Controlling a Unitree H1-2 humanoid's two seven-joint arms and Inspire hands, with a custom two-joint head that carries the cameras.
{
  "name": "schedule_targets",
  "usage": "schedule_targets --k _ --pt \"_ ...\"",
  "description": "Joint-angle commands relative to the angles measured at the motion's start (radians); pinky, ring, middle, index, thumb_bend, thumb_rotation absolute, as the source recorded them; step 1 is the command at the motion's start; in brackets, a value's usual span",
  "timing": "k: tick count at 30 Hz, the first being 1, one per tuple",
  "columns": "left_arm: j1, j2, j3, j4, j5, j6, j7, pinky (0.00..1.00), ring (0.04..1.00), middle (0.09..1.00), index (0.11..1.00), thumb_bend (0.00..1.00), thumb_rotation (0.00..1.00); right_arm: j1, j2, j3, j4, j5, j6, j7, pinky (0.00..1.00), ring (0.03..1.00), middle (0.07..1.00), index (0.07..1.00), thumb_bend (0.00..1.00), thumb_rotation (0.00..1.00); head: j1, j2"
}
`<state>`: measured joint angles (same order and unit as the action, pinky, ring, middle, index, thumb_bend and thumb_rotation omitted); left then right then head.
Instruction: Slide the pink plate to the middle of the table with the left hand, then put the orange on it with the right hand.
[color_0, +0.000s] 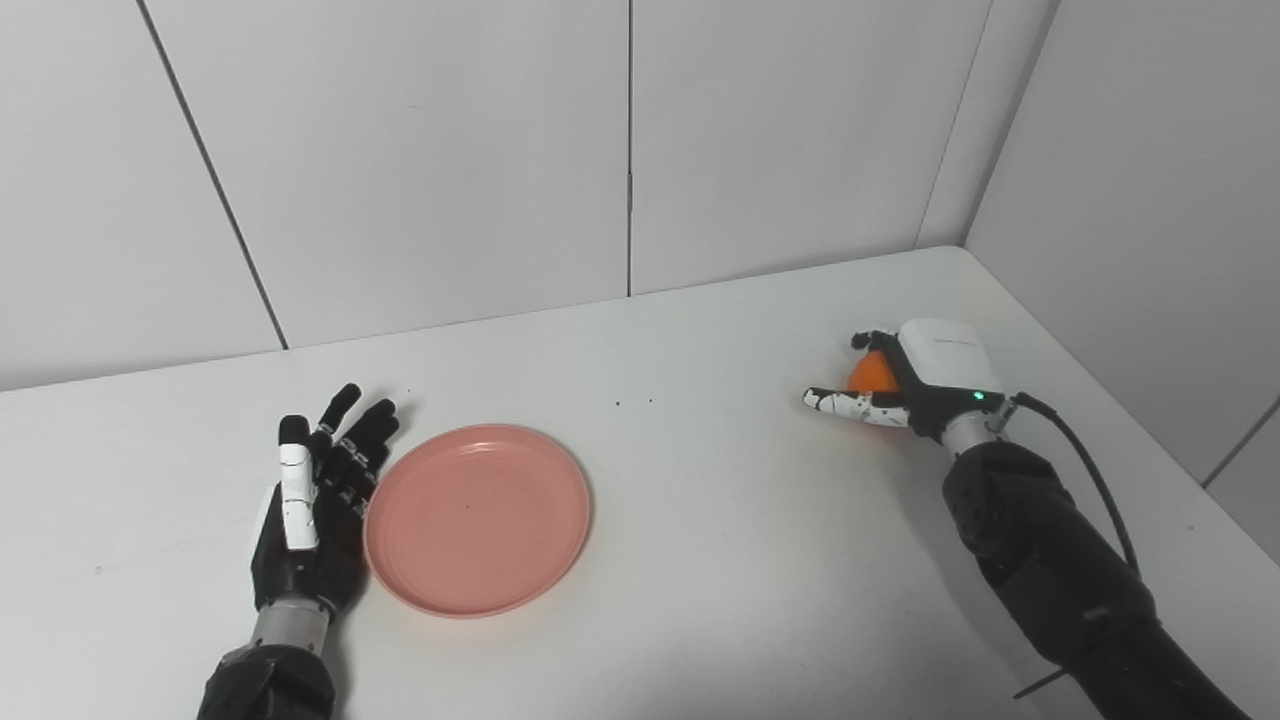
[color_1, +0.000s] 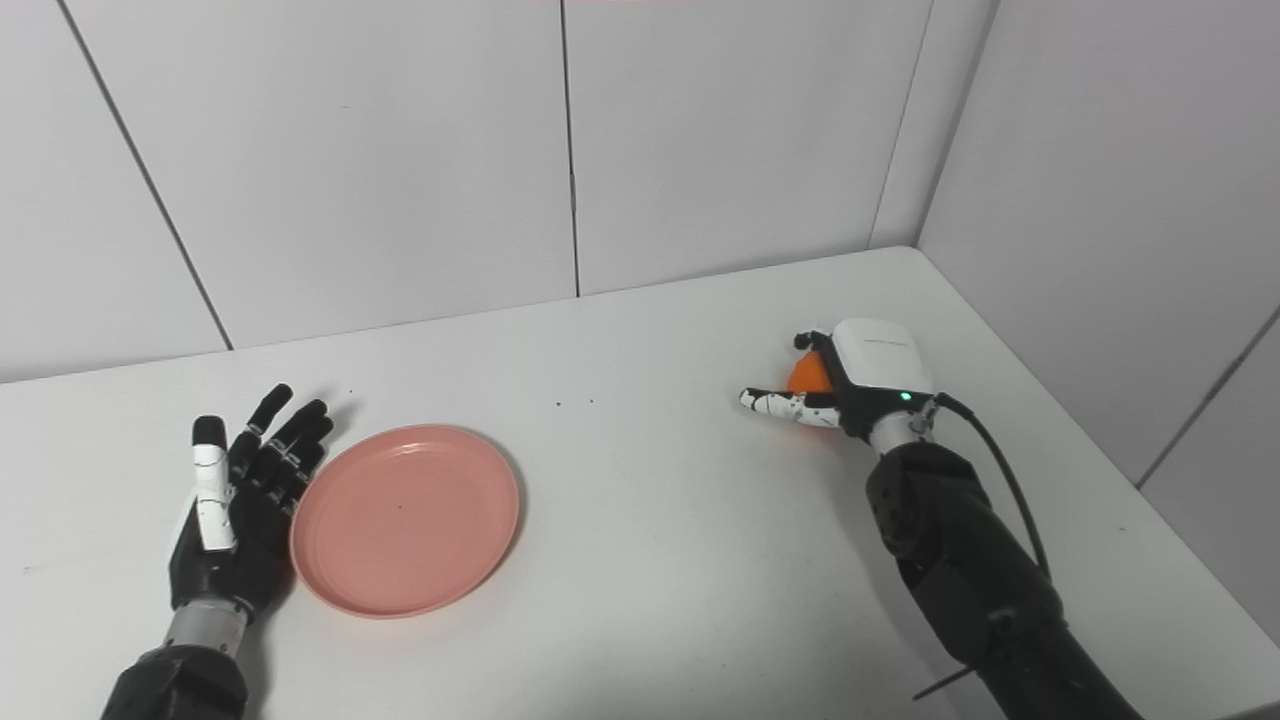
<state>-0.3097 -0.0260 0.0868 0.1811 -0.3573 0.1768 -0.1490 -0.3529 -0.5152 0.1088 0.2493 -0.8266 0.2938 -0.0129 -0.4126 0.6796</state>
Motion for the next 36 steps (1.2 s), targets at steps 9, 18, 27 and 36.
schedule_targets --k 9,18,27,36 --pt "0.007 -0.003 0.001 -0.002 0.002 0.028 0.01 1.0 0.863 0.77 0.861 0.9 0.83 0.011 0.024 0.058 0.067 -0.009 0.009 -0.058 0.14 0.195 0.25 0.269 0.58 0.42 0.005 0.003" --pt "0.005 0.0 0.002 -0.005 -0.005 0.032 0.001 1.0 0.855 0.767 0.855 0.91 0.83 0.028 0.016 0.07 0.054 0.03 0.028 -0.019 0.16 0.203 0.249 0.27 0.57 0.34 0.008 0.005" --pt "0.005 -0.006 0.002 -0.014 -0.006 0.041 0.008 0.99 0.841 0.757 0.852 0.9 0.82 0.035 0.003 0.069 0.0 0.059 0.039 0.006 0.14 0.185 0.237 0.271 0.57 0.3 0.01 0.008" --pt "0.005 -0.018 -0.007 -0.014 0.016 0.034 0.028 0.99 0.857 0.793 0.854 0.9 0.82 -0.011 -0.017 0.083 -0.089 0.029 0.016 0.008 0.1 0.152 0.212 0.25 0.57 0.33 0.058 0.006"
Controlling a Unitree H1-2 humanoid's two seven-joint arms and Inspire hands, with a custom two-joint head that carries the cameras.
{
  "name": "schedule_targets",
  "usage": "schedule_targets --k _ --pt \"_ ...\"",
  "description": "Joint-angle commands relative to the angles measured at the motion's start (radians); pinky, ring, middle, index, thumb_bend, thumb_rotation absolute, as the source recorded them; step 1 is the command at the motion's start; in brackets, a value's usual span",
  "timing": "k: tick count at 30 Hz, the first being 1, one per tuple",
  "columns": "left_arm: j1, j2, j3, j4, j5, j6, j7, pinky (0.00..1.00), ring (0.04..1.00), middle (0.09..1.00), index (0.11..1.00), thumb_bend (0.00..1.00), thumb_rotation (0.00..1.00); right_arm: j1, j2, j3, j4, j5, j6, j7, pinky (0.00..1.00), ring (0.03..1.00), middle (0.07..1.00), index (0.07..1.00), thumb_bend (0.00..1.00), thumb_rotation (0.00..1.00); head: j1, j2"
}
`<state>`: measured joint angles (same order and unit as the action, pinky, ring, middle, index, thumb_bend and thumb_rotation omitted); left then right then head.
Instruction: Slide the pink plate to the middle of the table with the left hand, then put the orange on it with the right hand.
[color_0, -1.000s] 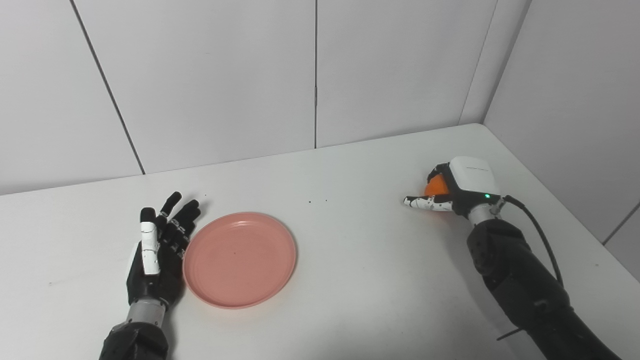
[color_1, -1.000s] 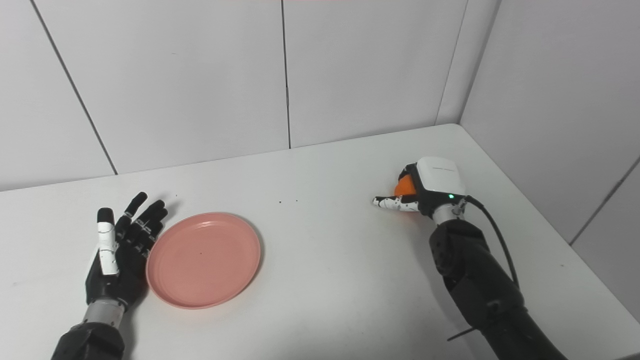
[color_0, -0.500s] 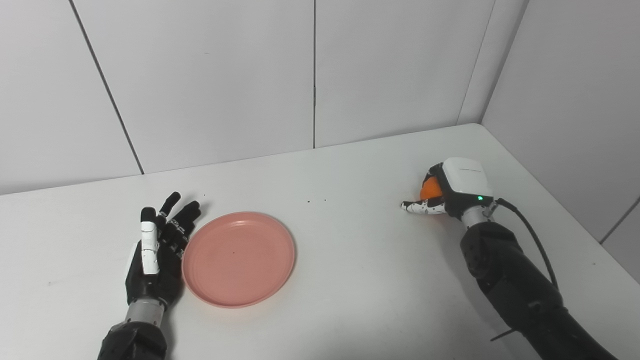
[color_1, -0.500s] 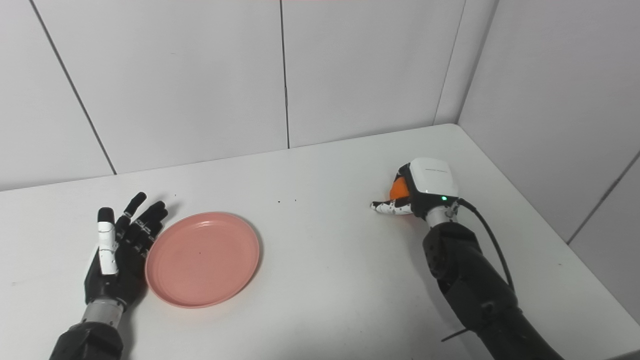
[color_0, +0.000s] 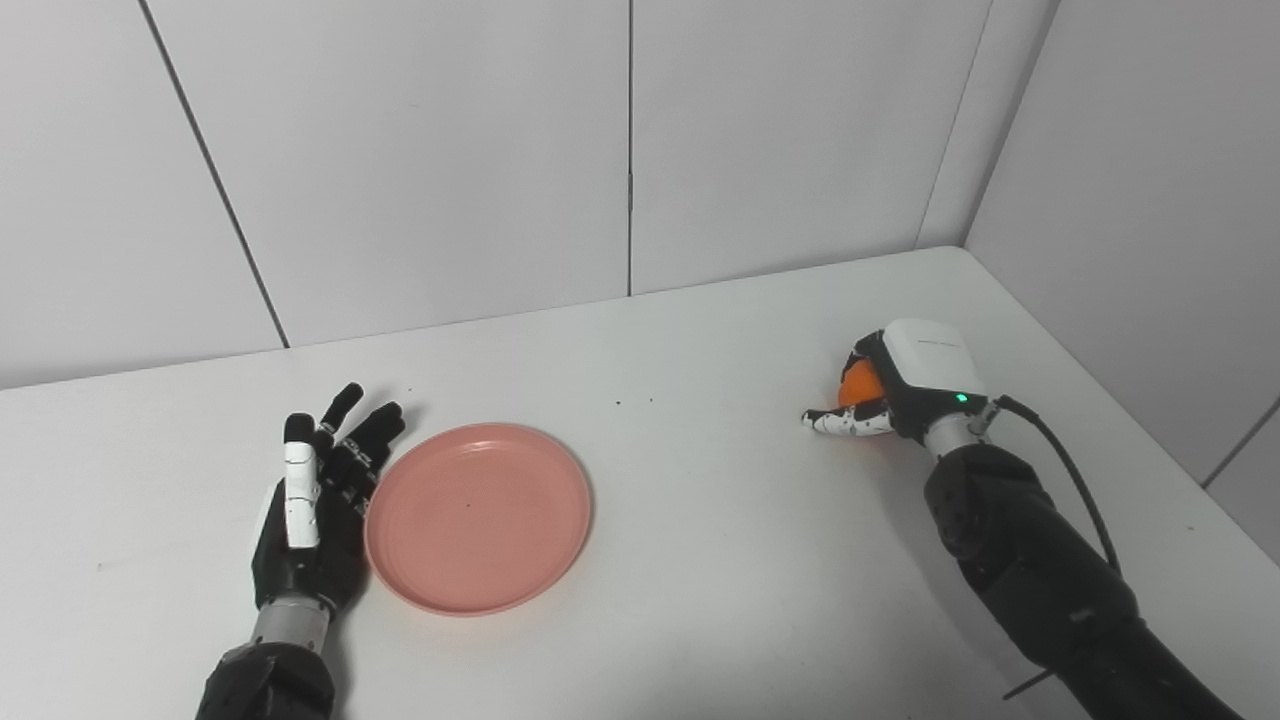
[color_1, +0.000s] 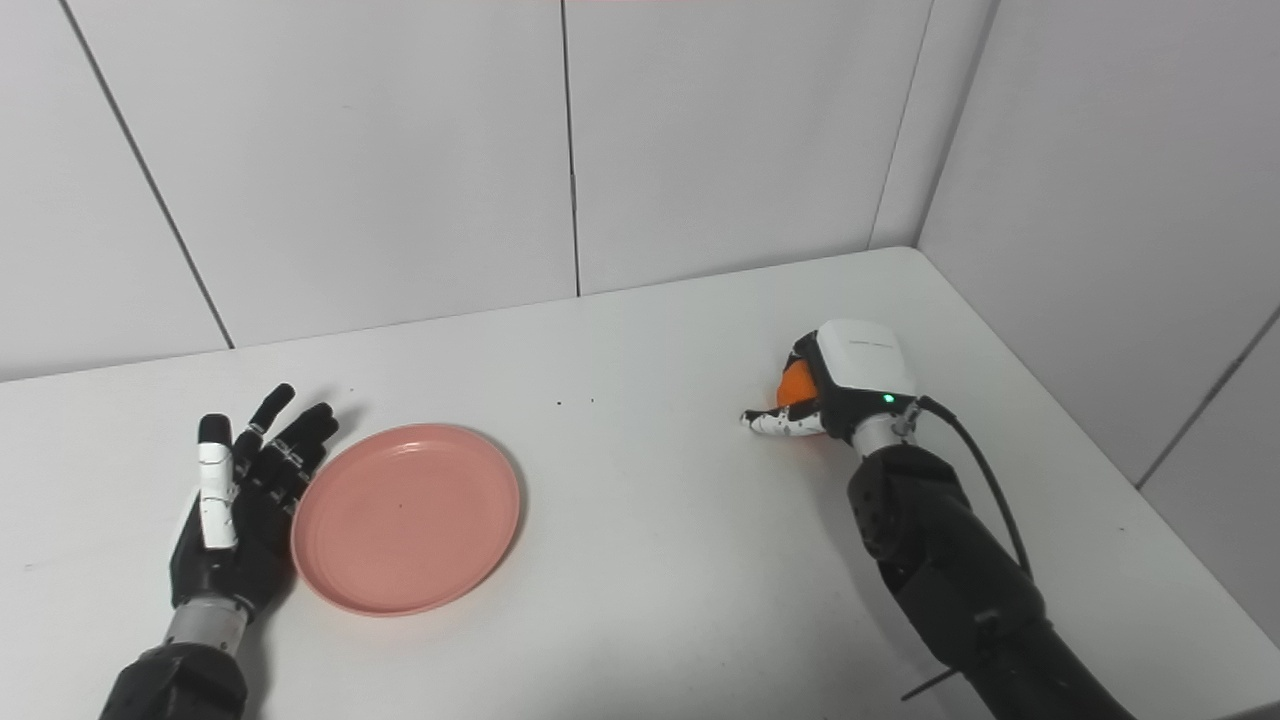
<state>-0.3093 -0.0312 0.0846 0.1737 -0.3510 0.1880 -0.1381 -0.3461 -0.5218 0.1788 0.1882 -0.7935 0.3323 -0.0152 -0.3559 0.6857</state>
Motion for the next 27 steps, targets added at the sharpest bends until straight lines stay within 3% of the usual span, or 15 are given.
schedule_targets --k 1,12,20,27 --pt "0.006 -0.017 -0.008 -0.009 0.016 0.023 0.022 0.98 0.861 0.809 0.854 0.91 0.82 -0.024 -0.016 0.017 -0.036 -0.012 -0.029 0.008 0.1 0.149 0.209 0.249 0.58 0.33 0.02 0.001" --pt "0.021 -0.073 -0.03 -0.008 0.054 0.006 0.063 0.97 0.889 0.866 0.864 0.9 0.8 -0.033 -0.057 0.014 -0.133 -0.006 -0.141 -0.026 0.1 0.152 0.217 0.289 0.59 0.3 0.204 -0.027" --pt "0.022 -0.103 -0.043 0.024 0.104 -0.044 0.085 0.94 0.873 0.84 0.839 0.85 0.81 -0.04 -0.044 0.004 -0.183 0.011 -0.236 -0.054 0.09 0.14 0.208 0.265 0.57 0.33 0.282 -0.047" --pt "0.024 -0.114 -0.055 0.057 0.126 -0.08 0.086 0.92 0.859 0.821 0.842 0.88 0.82 -0.048 -0.006 -0.006 -0.27 0.014 -0.221 -0.012 0.09 0.141 0.21 0.258 0.56 0.34 0.329 -0.068"
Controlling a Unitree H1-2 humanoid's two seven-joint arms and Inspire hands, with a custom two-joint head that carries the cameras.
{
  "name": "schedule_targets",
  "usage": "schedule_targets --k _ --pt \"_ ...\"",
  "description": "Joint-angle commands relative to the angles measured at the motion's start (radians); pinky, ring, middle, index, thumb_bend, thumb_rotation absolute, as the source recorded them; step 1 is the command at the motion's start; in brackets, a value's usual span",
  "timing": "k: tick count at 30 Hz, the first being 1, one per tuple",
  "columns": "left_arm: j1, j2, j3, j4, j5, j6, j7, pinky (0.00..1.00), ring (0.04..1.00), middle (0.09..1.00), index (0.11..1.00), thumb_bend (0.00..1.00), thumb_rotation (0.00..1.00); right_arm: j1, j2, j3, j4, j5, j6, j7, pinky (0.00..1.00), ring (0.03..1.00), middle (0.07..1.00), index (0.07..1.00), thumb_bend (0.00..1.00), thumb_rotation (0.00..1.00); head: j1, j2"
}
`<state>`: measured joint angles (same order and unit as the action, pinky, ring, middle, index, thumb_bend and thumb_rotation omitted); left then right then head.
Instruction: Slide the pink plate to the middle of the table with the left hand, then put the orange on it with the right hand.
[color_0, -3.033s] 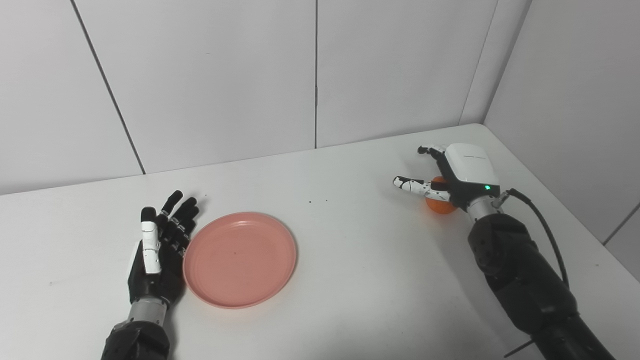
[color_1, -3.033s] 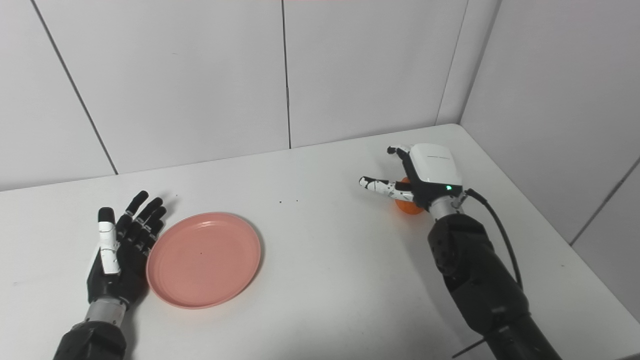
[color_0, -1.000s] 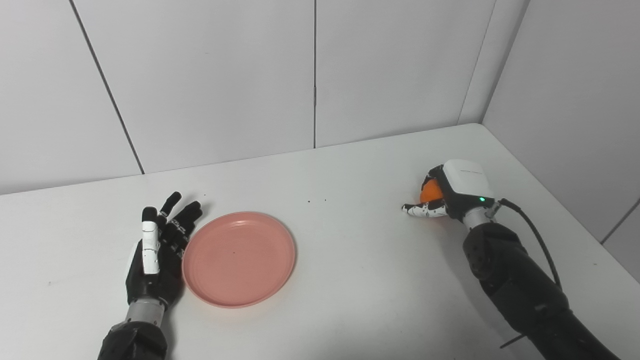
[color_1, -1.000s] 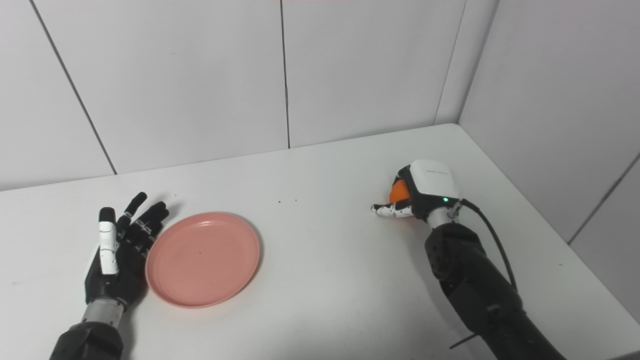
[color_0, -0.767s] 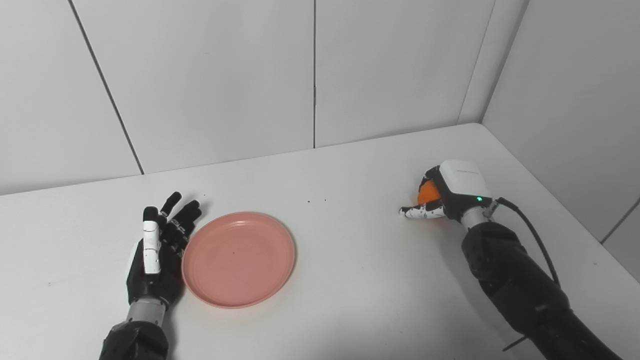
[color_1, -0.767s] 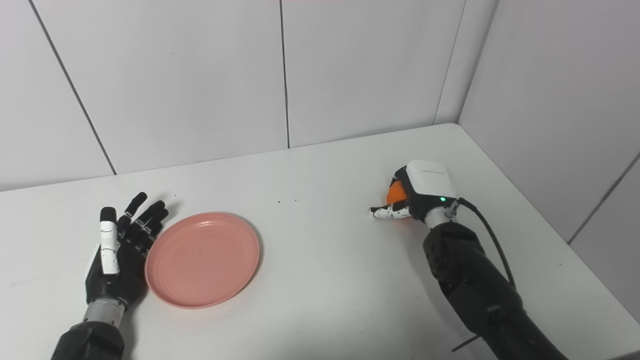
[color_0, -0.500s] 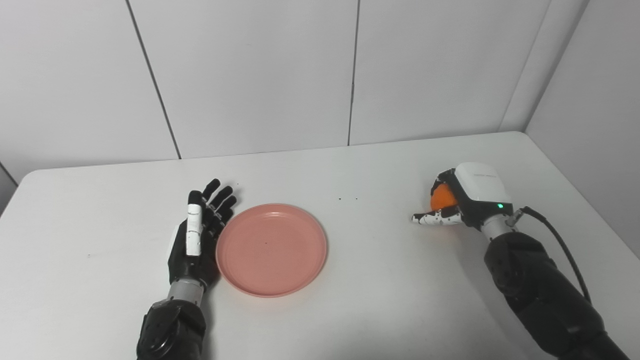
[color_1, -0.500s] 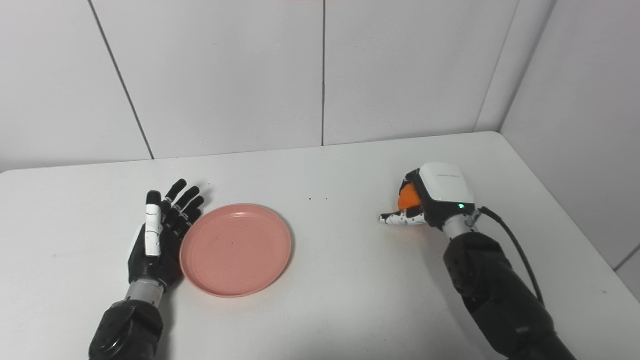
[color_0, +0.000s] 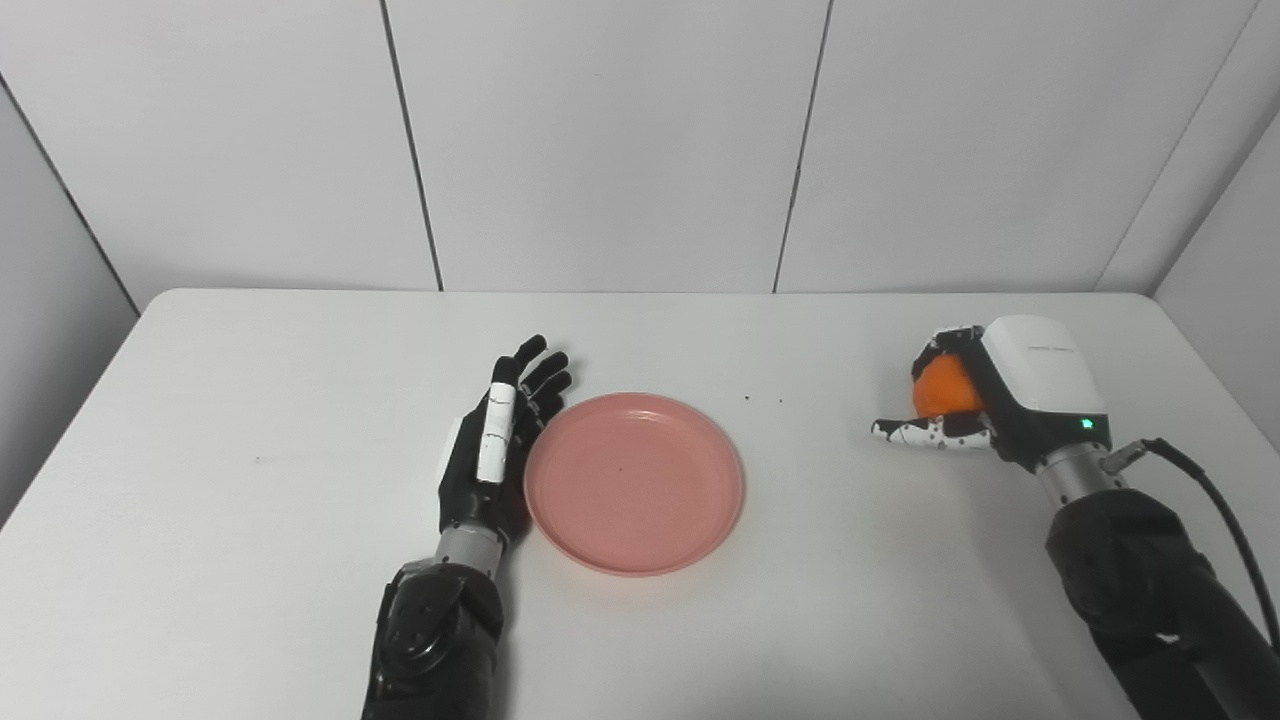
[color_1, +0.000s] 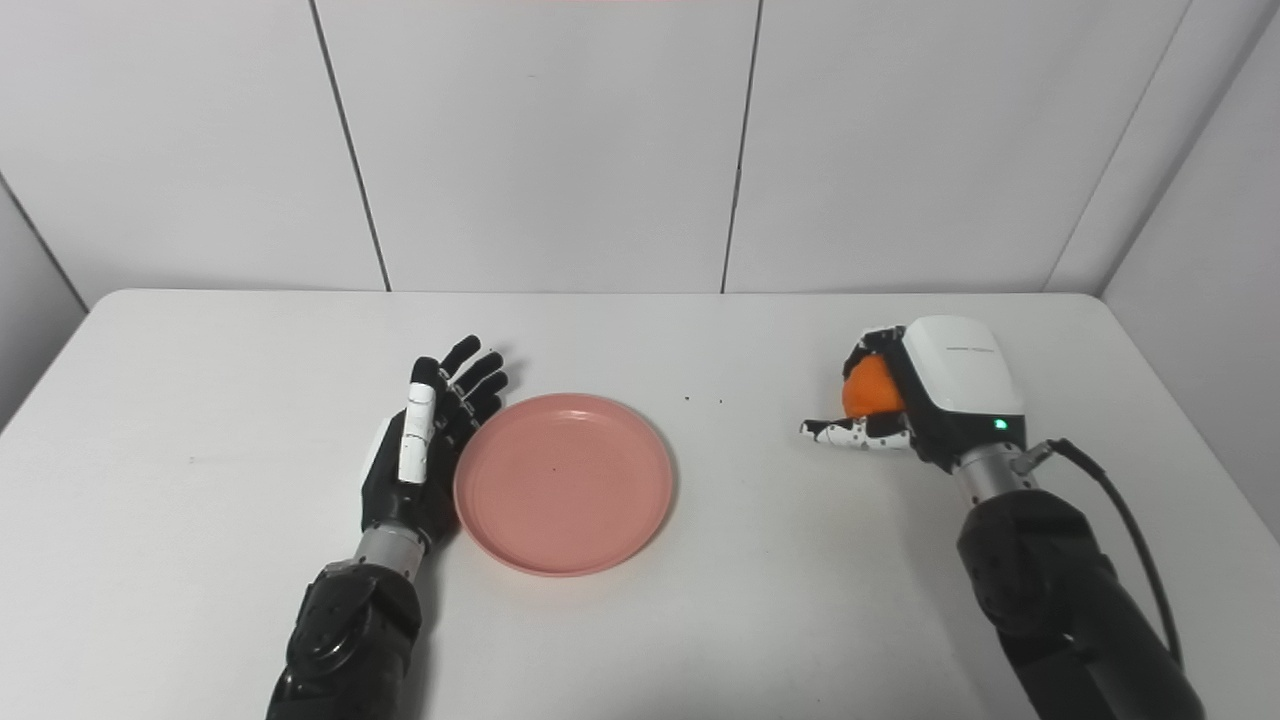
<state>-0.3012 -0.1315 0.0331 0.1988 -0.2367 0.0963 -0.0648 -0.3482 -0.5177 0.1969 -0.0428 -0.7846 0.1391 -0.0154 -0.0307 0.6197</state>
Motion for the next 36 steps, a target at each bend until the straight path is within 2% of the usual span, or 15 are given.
schedule_targets --k 1,8,15,19,26,33,36 --pt "0.017 -0.018 -0.004 0.034 0.015 0.009 0.018 0.92 0.857 0.817 0.839 0.88 0.82 -0.049 -0.005 -0.024 -0.049 0.006 -0.029 -0.007 0.09 0.142 0.211 0.26 0.56 0.33 0.015 -0.007" --pt "0.019 -0.028 0.0 0.059 0.02 -0.018 0.022 0.91 0.843 0.798 0.816 0.88 0.81 -0.067 0.016 -0.013 -0.087 -0.001 -0.042 0.002 0.11 0.152 0.221 0.261 0.57 0.31 0.034 -0.02" --pt "0.024 -0.027 -0.004 0.069 0.017 -0.033 0.012 0.92 0.847 0.822 0.836 0.87 0.82 -0.093 0.051 -0.005 -0.132 0.013 -0.043 0.033 0.1 0.149 0.215 0.262 0.58 0.3 0.021 -0.027" --pt "0.024 -0.033 -0.001 0.068 0.011 -0.029 0.016 0.92 0.842 0.797 0.826 0.87 0.8 -0.133 0.09 0.007 -0.173 0.003 -0.027 0.069 0.11 0.152 0.221 0.285 0.58 0.31 0.012 -0.027" --pt "0.023 -0.032 -0.001 0.062 0.005 -0.026 0.007 0.92 0.849 0.791 0.824 0.88 0.8 -0.17 0.145 0.015 -0.205 -0.005 -0.016 0.111 0.09 0.141 0.212 0.263 0.57 0.32 0.002 -0.025" --pt "0.026 -0.017 0.006 0.05 0.002 -0.019 -0.004 0.93 0.855 0.807 0.834 0.87 0.82 -0.207 0.217 0.048 -0.193 -0.034 -0.02 0.126 0.08 0.127 0.198 0.249 0.56 0.34 -0.008 -0.023" --pt "0.025 -0.016 0.012 0.047 -0.002 -0.009 -0.002 0.94 0.853 0.799 0.826 0.88 0.81 -0.222 0.245 0.062 -0.185 -0.035 -0.022 0.135 0.09 0.137 0.207 0.265 0.57 0.3 -0.016 -0.022"
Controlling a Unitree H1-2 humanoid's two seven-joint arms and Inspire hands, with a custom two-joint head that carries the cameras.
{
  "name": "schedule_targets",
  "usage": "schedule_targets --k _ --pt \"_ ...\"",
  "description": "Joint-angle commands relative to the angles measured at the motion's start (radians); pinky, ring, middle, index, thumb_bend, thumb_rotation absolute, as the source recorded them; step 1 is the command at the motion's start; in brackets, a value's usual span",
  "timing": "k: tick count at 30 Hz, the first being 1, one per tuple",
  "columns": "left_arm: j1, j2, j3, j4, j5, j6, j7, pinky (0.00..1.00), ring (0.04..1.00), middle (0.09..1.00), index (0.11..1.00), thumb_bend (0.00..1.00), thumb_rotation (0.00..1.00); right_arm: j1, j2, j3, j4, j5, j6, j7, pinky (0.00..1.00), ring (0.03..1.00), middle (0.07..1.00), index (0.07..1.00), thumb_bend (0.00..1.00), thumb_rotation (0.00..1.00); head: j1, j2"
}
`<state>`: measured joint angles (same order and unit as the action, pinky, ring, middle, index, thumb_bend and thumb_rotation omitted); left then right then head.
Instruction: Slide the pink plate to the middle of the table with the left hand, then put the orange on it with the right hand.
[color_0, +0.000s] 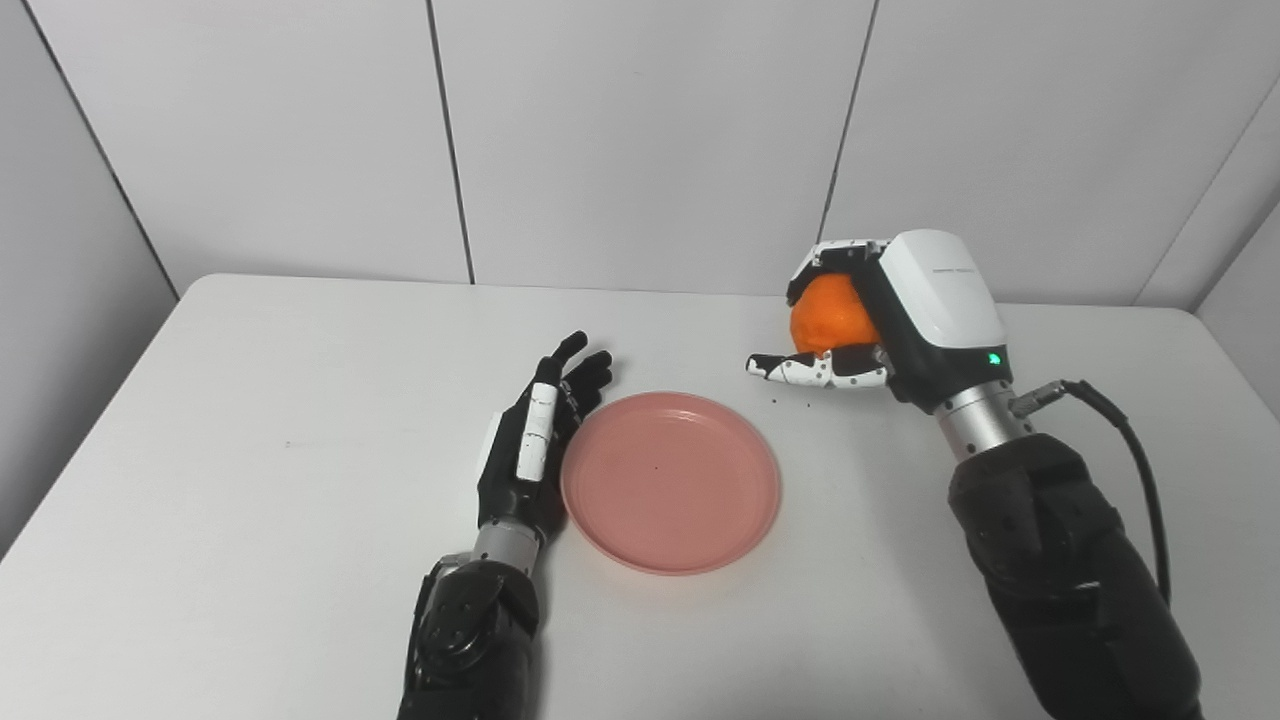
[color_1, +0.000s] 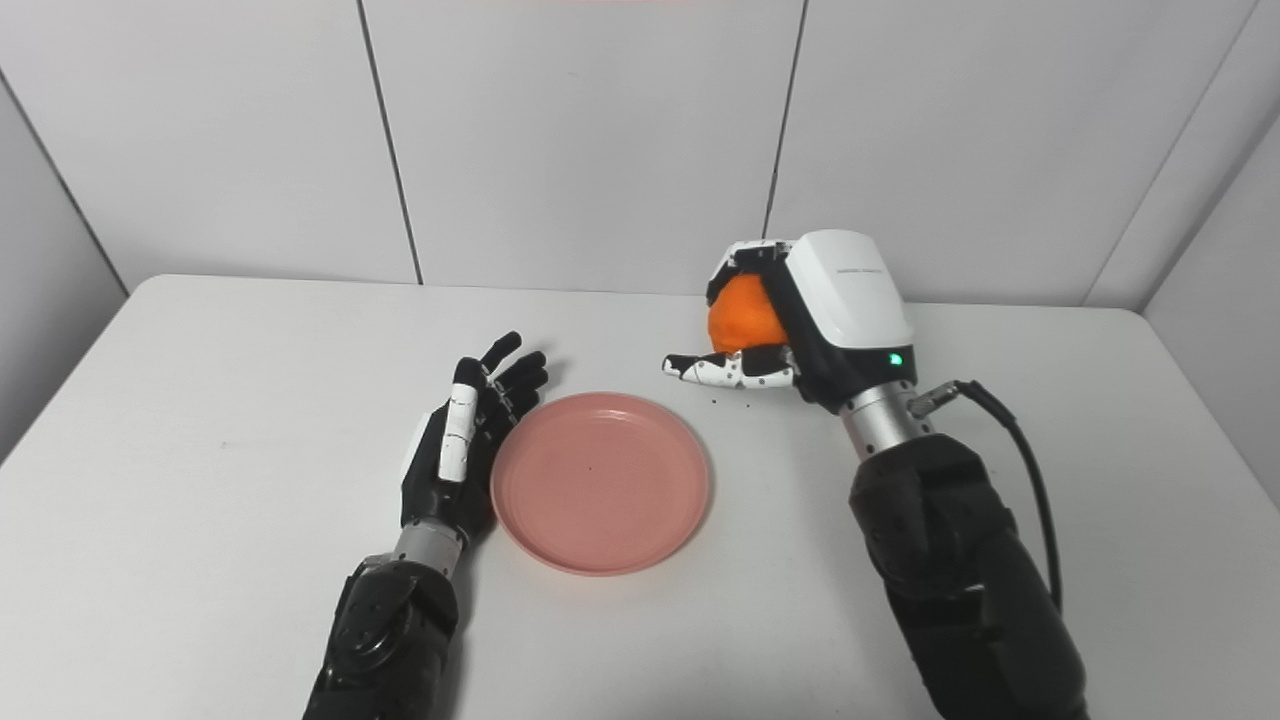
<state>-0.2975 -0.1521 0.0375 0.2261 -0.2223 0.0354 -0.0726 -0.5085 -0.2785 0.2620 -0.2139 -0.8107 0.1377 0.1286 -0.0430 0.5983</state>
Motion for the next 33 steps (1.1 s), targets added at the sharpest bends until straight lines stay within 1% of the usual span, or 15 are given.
schedule_targets --k 1,5,7,10,13,15,16,18,20,22,24,25,26,28,33 --pt "0.021 0.005 0.008 0.017 -0.017 0.056 0.006 0.95 0.854 0.797 0.826 0.88 0.81 -0.063 0.014 0.002 -0.01 -0.008 -0.023 -0.006 0.09 0.142 0.212 0.268 0.57 0.3 -0.004 -0.001" --pt "0.018 0.006 0.009 0.017 -0.019 0.062 0.004 0.96 0.858 0.802 0.834 0.89 0.81 -0.063 0.043 0.032 0.005 -0.03 -0.018 0.013 0.14 0.193 0.265 0.36 0.57 0.37 -0.013 0.001" --pt "0.017 0.005 0.007 0.017 -0.024 0.061 0.003 0.96 0.86 0.804 0.836 0.88 0.81 -0.062 0.053 0.055 0.019 -0.055 -0.02 0.014 0.16 0.21 0.28 0.374 0.57 0.4 -0.013 0.001" --pt "0.018 0.006 0.003 0.019 -0.02 0.055 0.001 0.96 0.859 0.8 0.838 0.88 0.82 -0.057 0.065 0.078 0.048 -0.073 -0.033 -0.004 0.17 0.219 0.283 0.341 0.58 0.37 -0.013 0.001" --pt "0.018 0.008 0.0 0.02 -0.019 0.054 0.0 0.96 0.858 0.803 0.84 0.88 0.82 -0.054 0.082 0.1 0.08 -0.089 -0.037 -0.012 0.17 0.223 0.286 0.363 0.57 0.36 -0.014 0.004" --pt "0.018 0.008 0.0 0.018 -0.019 0.055 0.001 0.97 0.861 0.809 0.843 0.89 0.82 -0.054 0.094 0.114 0.108 -0.093 -0.04 -0.022 0.18 0.234 0.303 0.409 0.57 0.34 -0.014 0.005" --pt "0.019 0.008 -0.001 0.016 -0.019 0.057 0.002 0.98 0.859 0.802 0.844 0.89 0.82 -0.053 0.097 0.121 0.12 -0.096 -0.043 -0.027 0.17 0.214 0.276 0.351 0.57 0.33 -0.015 0.006" --pt "0.02 0.007 0.0 0.011 -0.02 0.06 0.004 0.99 0.858 0.8 0.844 0.89 0.82 -0.05 0.103 0.132 0.141 -0.098 -0.037 -0.023 0.17 0.207 0.267 0.333 0.57 0.33 -0.014 0.008" --pt "0.02 0.005 0.001 0.008 -0.022 0.064 0.007 0.99 0.856 0.794 0.835 0.89 0.81 -0.044 0.109 0.143 0.162 -0.097 -0.028 -0.01 0.13 0.178 0.247 0.299 0.57 0.33 -0.011 0.01" --pt "0.02 0.004 0.003 0.004 -0.023 0.07 0.011 0.99 0.856 0.797 0.835 0.88 0.81 -0.04 0.11 0.152 0.186 -0.099 -0.031 -0.013 0.12 0.174 0.246 0.296 0.57 0.33 -0.01 0.014" --pt "0.018 0.004 0.005 0.004 -0.024 0.073 0.012 1.0 0.85 0.797 0.836 0.89 0.81 -0.036 0.107 0.166 0.217 -0.102 -0.045 -0.022 0.16 0.213 0.284 0.362 0.56 0.32 -0.01 0.014" --pt "0.017 0.005 0.005 0.005 -0.024 0.073 0.011 1.0 0.848 0.795 0.836 0.89 0.81 -0.035 0.104 0.173 0.23 -0.104 -0.052 -0.026 0.19 0.248 0.323 0.427 0.55 0.32 -0.01 0.014" --pt "0.017 0.006 0.004 0.007 -0.023 0.07 0.008 1.0 0.847 0.795 0.836 0.89 0.81 -0.033 0.103 0.181 0.243 -0.109 -0.051 -0.025 0.19 0.251 0.327 0.433 0.54 0.32 -0.01 0.014" --pt "0.016 0.008 0.003 0.011 -0.022 0.065 0.004 1.0 0.852 0.814 0.842 0.88 0.82 -0.03 0.101 0.195 0.267 -0.117 -0.05 -0.026 0.19 0.248 0.324 0.41 0.55 0.34 -0.01 0.014" --pt "0.014 0.006 0.005 0.012 -0.029 0.068 0.0 1.0 0.862 0.825 0.845 0.88 0.82 -0.035 0.097 0.218 0.312 -0.121 -0.06 -0.037 0.16 0.219 0.289 0.36 0.55 0.31 -0.01 0.019"
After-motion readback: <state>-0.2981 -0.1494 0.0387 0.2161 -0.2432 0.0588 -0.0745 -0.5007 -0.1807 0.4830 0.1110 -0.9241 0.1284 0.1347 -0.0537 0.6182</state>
